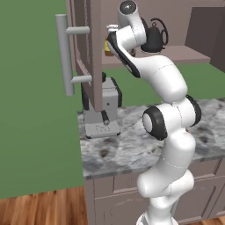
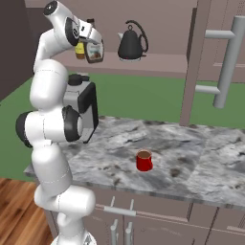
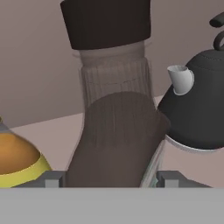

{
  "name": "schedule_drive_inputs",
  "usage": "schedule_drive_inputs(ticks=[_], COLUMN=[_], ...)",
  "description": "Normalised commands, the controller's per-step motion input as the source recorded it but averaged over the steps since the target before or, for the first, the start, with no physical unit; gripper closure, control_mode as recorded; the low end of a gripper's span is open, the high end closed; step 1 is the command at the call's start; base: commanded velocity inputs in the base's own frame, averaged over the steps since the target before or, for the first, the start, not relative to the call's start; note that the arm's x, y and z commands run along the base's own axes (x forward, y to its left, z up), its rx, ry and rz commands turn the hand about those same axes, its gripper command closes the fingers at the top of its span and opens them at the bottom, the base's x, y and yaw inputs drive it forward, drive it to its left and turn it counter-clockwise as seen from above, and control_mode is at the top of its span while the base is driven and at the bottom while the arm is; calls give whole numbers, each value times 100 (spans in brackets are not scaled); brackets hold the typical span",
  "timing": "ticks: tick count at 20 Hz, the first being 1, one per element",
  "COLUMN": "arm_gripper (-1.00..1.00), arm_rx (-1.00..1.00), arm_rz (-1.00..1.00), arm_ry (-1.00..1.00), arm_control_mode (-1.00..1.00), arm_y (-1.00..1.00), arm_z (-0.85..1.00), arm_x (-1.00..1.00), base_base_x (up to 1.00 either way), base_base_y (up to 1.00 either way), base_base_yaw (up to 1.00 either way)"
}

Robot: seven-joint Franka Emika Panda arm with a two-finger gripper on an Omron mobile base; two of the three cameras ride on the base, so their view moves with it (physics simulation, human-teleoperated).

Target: Pick the syrup bottle and honey bottle from the cabinet and place them next to the mug.

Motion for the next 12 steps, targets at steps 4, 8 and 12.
schedule_drive_inputs(ticks=[4,8,12], arm_gripper=[100,100,100], arm_rx=[0,0,0], arm_rz=[0,0,0], arm_ry=[0,-2,-2], arm_control_mode=[-100,-100,-100], arm_y=[0,0,0], arm_z=[0,0,0], arm_x=[-8,-37,-38], base_base_x=[0,0,0], base_base_y=[0,0,0], base_base_yaw=[0,0,0])
